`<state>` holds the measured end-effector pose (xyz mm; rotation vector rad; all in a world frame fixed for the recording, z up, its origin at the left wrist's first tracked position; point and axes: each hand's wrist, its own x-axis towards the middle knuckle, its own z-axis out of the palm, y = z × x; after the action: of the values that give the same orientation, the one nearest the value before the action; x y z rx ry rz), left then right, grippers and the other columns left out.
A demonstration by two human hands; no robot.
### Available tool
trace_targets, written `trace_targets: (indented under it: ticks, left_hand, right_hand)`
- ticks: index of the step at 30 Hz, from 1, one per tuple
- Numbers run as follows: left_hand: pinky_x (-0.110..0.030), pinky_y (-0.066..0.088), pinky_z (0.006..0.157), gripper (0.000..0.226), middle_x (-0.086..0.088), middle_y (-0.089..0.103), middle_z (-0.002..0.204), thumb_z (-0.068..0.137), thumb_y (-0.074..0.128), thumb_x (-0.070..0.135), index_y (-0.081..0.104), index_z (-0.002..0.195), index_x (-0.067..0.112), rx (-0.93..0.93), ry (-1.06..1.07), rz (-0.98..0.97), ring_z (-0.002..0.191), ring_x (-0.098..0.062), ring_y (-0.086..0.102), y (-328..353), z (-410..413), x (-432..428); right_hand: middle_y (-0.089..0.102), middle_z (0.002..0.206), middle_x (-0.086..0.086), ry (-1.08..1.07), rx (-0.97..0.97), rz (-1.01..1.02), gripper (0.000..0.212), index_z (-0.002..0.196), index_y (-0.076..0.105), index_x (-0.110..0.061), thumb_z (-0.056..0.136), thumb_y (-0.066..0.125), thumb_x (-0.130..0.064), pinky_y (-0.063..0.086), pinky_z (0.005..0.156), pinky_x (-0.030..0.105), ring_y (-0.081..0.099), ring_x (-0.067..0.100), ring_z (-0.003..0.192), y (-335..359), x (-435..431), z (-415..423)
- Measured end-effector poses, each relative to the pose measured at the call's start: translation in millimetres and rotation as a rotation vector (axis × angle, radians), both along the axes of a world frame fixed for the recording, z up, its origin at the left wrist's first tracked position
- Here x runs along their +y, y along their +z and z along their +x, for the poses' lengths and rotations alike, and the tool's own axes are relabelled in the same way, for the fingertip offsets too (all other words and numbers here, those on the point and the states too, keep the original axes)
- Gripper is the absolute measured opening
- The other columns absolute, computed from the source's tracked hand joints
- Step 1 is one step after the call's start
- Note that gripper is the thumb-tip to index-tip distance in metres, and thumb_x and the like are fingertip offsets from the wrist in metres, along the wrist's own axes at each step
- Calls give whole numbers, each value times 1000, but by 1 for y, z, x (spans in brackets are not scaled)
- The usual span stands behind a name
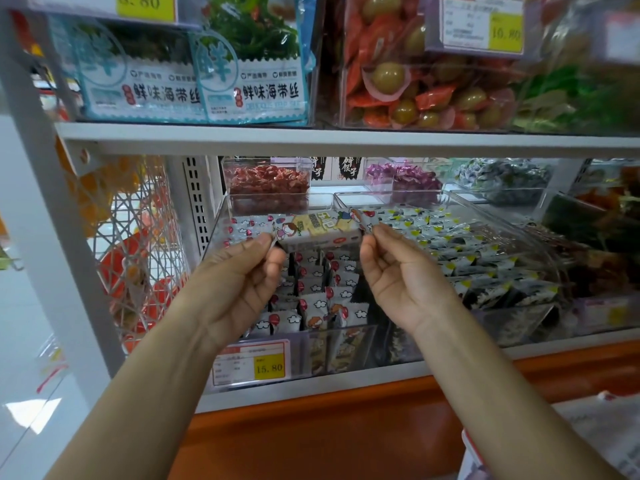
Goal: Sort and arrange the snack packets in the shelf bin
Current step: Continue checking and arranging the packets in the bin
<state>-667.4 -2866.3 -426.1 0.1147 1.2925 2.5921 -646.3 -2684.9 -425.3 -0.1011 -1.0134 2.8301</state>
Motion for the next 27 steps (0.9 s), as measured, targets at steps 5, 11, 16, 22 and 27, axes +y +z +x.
trace_targets:
  ticks: [5,11,16,22,27]
  left_hand:
    - [-12,48,43,49,-2,61,54,76,58,9,53,124,18,-4,2,15,46,-5,58,0,1,-1]
    - [-16,54,55,14,0,65,58,88,51,0,58,80,9,237,167,-298,59,-11,68,-2,4,2]
    - [-22,57,67,14,-11,68,82,89,52,-4,59,85,7,273,161,-343,78,-21,71,-2,3,3]
    - [-21,56,68,22,-8,73,86,85,62,23,61,95,4,324,197,-452,82,-19,71,-3,4,4]
    - [-23,56,68,25,-10,71,88,79,65,23,59,94,3,330,221,-505,80,-21,71,-3,4,3]
  right_hand:
    - [67,60,7,9,33,17,10,85,63,-3,84,55,3,52,47,18,66,11,53,0,2,0]
    - [65,78,8,-126,120,372,17,102,65,-6,90,53,-4,55,56,24,64,13,58,-3,4,-1]
    - [59,84,8,-225,174,638,9,90,61,-6,88,56,2,56,62,25,65,12,64,-6,3,-1]
    - [61,82,8,-244,236,773,16,83,60,-9,86,56,6,56,66,24,67,13,69,-7,1,-1]
    - [65,85,11,-263,288,860,7,82,58,-7,85,64,-6,58,68,26,68,17,77,-11,-1,1]
